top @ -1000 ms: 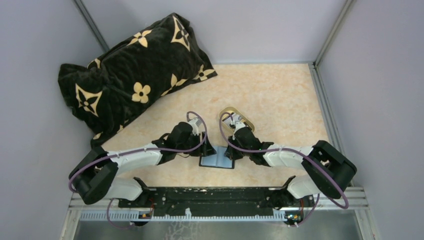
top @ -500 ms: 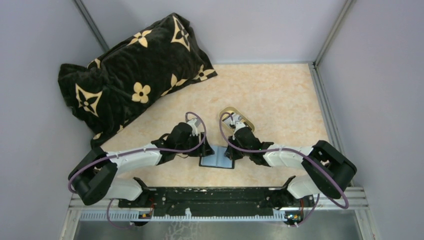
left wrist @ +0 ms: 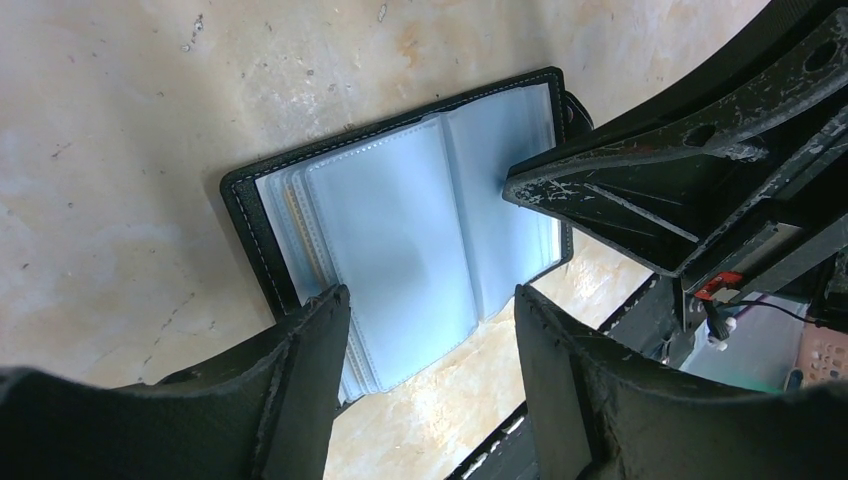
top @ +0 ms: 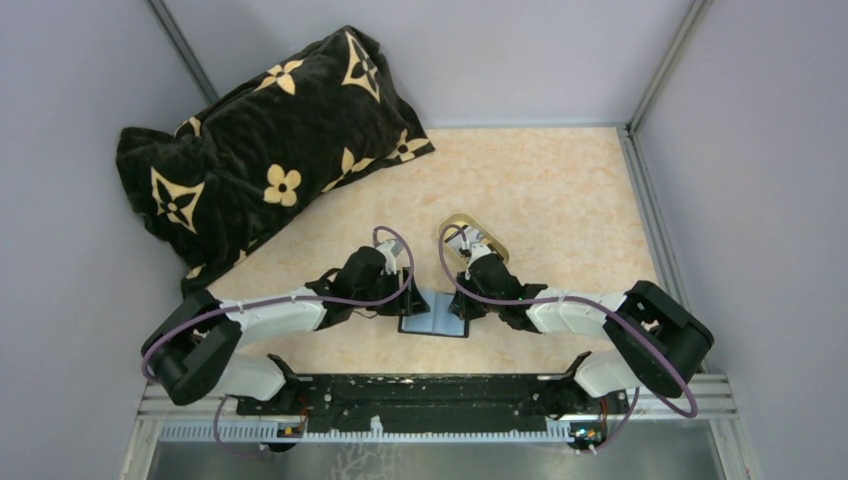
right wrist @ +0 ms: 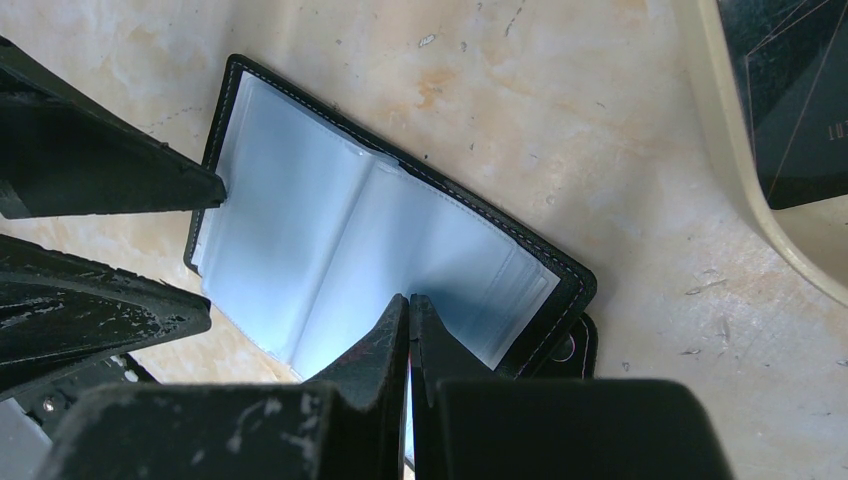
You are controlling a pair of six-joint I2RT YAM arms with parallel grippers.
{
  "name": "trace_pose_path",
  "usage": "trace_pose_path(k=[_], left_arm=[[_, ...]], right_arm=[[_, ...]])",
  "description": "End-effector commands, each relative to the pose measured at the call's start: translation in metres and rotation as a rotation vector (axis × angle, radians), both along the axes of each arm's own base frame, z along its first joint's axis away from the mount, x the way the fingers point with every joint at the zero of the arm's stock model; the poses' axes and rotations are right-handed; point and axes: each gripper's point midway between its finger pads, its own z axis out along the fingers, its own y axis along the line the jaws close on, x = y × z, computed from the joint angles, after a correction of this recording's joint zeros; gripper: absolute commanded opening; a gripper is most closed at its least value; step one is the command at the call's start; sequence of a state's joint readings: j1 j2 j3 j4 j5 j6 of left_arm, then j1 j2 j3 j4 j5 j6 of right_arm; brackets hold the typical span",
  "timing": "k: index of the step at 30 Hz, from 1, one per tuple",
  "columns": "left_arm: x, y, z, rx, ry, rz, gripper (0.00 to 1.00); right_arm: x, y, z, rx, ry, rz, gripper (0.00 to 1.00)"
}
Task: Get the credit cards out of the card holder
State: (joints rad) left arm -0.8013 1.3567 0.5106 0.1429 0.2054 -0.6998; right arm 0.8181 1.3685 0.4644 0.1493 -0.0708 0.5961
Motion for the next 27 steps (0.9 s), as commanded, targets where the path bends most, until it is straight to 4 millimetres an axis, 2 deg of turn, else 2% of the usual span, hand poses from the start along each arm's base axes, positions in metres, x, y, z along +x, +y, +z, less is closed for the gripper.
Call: trace_pose_path(k=[1, 11, 19, 23, 27], left_arm=[[0.000, -0.005, 0.001, -0.025, 0.001, -0.016, 0.67], [-0.010, -0.026, 0.011, -0.156, 0.036, -0.087, 0.67], [-0.008, -0.038, 0.033, -0.255, 0.012, -0.105, 0.67], [-0.006, -0.046, 0.041, -0.288, 0.004, -0.118, 0.68], [-0.003, -0.052, 0.033, -0.283, 0.021, -0.127, 0.68]], right_arm=[[-0.009, -0.007, -0.010, -0.035, 0.022, 0.004, 0.00], [-0.009, -0.007, -0.010, -0.037, 0.024, 0.005, 0.00], [-0.010, -0.006, -0.011, -0.034, 0.027, 0.008, 0.00], [-0.010, -0.004, -0.002, -0.006, 0.011, 0.015, 0.00], [-0.009, -0.004, 0.010, 0.009, -0.012, 0.012, 0.00]])
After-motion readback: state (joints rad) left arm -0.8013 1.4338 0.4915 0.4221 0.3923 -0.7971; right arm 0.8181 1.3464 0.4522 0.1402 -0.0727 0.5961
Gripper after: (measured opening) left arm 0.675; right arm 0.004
